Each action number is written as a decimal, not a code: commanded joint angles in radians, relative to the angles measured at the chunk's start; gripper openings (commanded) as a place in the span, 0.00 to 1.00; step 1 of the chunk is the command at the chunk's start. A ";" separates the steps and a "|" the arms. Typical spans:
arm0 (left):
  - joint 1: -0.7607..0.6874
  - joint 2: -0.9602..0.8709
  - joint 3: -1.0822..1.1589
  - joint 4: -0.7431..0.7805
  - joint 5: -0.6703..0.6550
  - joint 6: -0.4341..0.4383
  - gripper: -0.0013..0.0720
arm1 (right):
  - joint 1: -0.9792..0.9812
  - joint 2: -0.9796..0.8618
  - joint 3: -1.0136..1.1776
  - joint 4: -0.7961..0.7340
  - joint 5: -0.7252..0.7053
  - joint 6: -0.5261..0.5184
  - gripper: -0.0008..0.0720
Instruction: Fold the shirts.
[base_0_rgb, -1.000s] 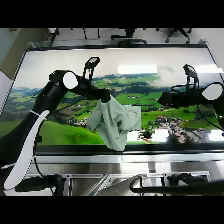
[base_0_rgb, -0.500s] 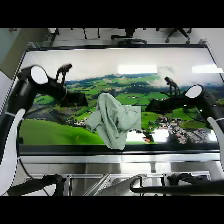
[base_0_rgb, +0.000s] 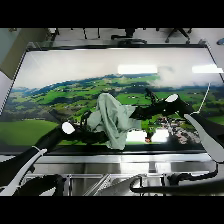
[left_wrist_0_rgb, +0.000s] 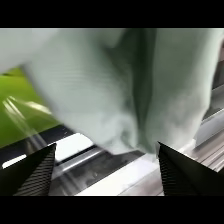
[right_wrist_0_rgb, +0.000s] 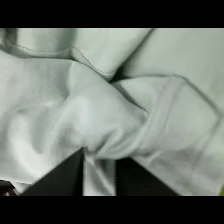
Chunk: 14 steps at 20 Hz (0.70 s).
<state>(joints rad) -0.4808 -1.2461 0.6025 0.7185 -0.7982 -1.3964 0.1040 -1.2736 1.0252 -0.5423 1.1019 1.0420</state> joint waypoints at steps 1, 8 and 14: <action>-0.092 -0.091 0.012 -0.074 0.136 0.027 0.48 | 0.003 -0.023 0.000 0.080 0.014 -0.068 0.07; 0.057 -0.003 0.248 0.179 -0.098 0.006 0.03 | -0.064 0.068 0.072 0.139 0.120 -0.071 0.04; 0.388 0.344 0.686 0.249 -0.414 -0.008 0.03 | -0.268 0.321 0.447 0.322 0.178 -0.071 0.04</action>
<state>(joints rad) -0.2314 -1.0416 1.0832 0.9344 -1.0508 -1.3979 -0.0887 -1.0615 1.3148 -0.3046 1.2610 0.9718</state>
